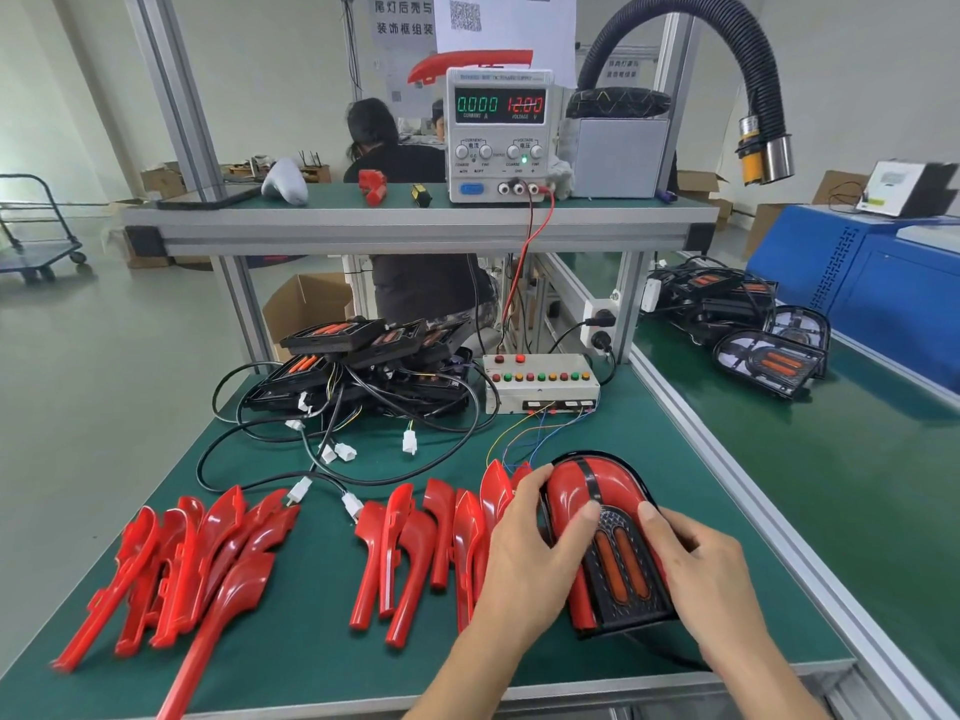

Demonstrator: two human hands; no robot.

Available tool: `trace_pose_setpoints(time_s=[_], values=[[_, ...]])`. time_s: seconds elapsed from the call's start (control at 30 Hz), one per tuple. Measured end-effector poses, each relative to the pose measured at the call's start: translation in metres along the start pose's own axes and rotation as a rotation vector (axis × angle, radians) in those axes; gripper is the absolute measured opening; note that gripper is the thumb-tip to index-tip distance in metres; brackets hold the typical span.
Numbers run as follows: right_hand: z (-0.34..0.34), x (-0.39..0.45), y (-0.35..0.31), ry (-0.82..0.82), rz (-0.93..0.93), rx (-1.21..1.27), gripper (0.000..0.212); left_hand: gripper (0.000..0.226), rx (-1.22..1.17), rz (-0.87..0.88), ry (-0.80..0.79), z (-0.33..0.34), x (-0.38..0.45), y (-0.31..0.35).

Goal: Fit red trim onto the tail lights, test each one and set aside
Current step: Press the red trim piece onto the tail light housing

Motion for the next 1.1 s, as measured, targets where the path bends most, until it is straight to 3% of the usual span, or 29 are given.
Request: trace_pose_setpoints(time_s=[0.13,0.27,0.4,1.1], values=[[0.003,0.0,0.0,-0.018,-0.004,-0.011,0.027,0.04,0.153,0.074,0.112,-0.004,-0.002,0.007],[0.002,0.001,0.0,0.004,-0.011,-0.027,0.027,0.052,0.315,0.13,0.196,-0.003,-0.007,0.015],[0.004,0.001,-0.001,0.0,-0.013,-0.023,0.026,0.049,0.335,0.134,0.218,-0.002,-0.008,0.018],[0.005,0.002,0.004,0.013,-0.002,-0.049,0.027,0.057,0.389,0.149,0.15,0.003,-0.009,0.013]])
Point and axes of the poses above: each hand's wrist, its own x-axis towards the middle knuckle, its own z-axis out of the palm, y = z × x, the point moved 8 cm from there along x, towards the middle knuckle, and after that the axes turned 11 degrees about -x, right-handed, at the moved point
